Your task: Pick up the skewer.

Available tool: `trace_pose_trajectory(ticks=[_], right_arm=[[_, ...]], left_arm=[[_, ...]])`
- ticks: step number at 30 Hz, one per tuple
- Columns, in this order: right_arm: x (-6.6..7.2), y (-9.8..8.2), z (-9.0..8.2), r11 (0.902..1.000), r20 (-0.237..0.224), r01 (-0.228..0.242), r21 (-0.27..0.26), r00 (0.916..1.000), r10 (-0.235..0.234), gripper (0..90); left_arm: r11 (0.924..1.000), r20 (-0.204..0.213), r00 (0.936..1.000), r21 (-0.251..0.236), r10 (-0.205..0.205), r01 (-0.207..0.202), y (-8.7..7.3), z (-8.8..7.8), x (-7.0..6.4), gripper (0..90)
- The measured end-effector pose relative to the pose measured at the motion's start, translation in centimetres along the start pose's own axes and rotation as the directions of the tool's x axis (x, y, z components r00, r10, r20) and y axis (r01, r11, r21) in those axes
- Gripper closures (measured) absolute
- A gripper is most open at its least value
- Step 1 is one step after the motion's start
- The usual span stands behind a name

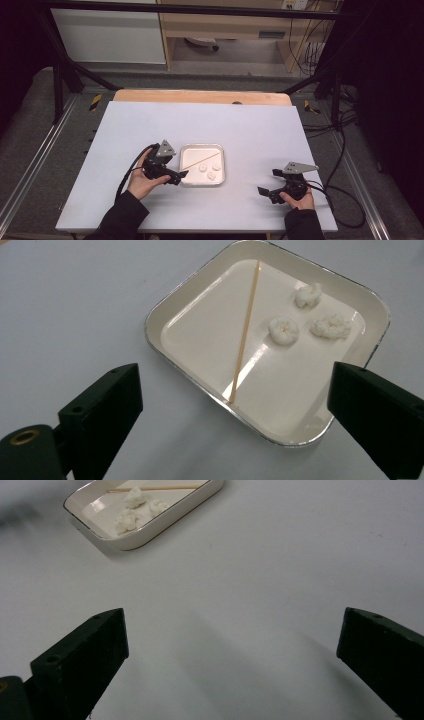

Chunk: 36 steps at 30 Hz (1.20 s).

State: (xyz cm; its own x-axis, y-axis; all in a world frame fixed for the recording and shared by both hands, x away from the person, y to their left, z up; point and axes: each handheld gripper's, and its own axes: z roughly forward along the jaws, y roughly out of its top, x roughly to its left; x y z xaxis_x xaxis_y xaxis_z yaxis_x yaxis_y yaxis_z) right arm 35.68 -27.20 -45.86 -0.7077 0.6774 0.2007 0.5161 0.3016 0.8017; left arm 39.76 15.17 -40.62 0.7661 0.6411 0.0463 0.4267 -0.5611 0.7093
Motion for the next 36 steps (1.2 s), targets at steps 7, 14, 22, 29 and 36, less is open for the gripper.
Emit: trace_pose_trajectory(ticks=[7, 14, 22, 29, 36], right_arm=[[0.0, 0.0, 0.0, 1.0000, -0.002, -0.001, -0.002, 1.0000, 0.001, 0.6], [0.0, 0.0, 0.1, 1.0000, -0.004, 0.003, -0.002, 1.0000, -0.003, 0.6], [0.0, 0.0, 0.1, 1.0000, -0.007, 0.003, -0.001, 1.0000, -0.003, 0.6], [0.0, 0.0, 0.1, 1.0000, -0.009, 0.000, -0.001, 1.0000, 0.000, 0.6], [0.0, 0.0, 0.2, 1.0000, -0.010, 0.000, -0.001, 0.9999, 0.000, 0.6]], left_arm=[[0.9991, -0.002, 0.9999, 0.040, 0.015, -0.014, 1.2, 1.8, -0.2, 12.7], [0.9968, 0.015, 0.9999, 0.080, 0.006, -0.007, 1.6, 3.5, -0.1, 29.7], [0.9942, 0.049, 0.9987, 0.105, 0.015, -0.020, 1.7, 4.6, 0.0, 47.6], [0.9931, 0.067, 0.9977, 0.115, 0.015, -0.023, 1.6, 5.2, 0.3, 64.5], [0.9922, 0.078, 0.9969, 0.123, 0.015, -0.025, 1.5, 5.7, 0.4, 72.4]])
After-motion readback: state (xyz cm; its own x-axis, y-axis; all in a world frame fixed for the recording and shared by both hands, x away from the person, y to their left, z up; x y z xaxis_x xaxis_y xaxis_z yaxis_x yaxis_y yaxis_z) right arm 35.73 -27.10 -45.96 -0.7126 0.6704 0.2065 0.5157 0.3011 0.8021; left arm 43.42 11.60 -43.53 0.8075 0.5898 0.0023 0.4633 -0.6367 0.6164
